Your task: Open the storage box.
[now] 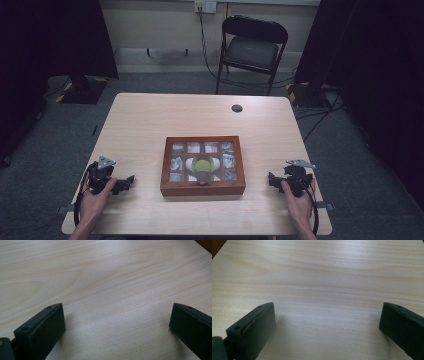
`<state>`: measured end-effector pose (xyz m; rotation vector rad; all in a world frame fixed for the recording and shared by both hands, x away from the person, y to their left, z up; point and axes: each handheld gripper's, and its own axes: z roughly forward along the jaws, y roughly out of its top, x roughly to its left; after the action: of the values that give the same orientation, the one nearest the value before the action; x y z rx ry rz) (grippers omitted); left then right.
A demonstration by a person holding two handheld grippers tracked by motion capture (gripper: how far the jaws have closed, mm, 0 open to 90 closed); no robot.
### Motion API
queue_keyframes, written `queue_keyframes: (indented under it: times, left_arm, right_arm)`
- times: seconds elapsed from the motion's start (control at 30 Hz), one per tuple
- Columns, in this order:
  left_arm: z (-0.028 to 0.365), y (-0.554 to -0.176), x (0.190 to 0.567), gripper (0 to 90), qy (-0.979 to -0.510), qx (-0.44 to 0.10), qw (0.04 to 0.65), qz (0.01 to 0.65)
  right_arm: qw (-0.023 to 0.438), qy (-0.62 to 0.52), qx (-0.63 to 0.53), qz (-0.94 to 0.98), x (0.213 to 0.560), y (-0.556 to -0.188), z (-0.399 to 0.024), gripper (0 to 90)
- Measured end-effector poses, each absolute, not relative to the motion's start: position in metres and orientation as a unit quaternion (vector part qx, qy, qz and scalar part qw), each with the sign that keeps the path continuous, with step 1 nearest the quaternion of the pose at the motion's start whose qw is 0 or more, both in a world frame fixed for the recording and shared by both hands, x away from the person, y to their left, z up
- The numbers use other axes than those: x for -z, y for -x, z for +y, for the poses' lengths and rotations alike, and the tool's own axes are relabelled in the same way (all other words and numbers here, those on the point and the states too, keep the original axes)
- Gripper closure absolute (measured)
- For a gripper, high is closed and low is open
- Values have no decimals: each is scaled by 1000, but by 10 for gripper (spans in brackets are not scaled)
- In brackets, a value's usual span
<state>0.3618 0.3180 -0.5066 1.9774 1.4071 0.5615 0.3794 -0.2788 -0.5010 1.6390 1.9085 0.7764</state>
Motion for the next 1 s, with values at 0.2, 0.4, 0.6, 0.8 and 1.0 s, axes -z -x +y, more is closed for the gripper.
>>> queue_keyframes:
  times: [0.2,0.4,0.6,0.8,1.0]
  left_arm:
    - [318,-362,507,0,-753,-212,320,534]
    - [320,-362,506,10,-755,-211,321,531]
    - [322,-361,505,67,-747,-216,322,540]
    - [328,-358,503,159,-738,-215,334,546]
    - [325,-357,503,198,-746,-216,331,536]
  right_arm:
    - [252,-604,-285,701,501,-380,-279,0]
    - [252,-603,-285,701,501,-380,-279,0]
    - [252,-599,-286,704,501,-380,-280,0]
    - [252,-600,-286,704,501,-380,-280,0]
    - [250,-595,-287,708,501,-380,-279,0]
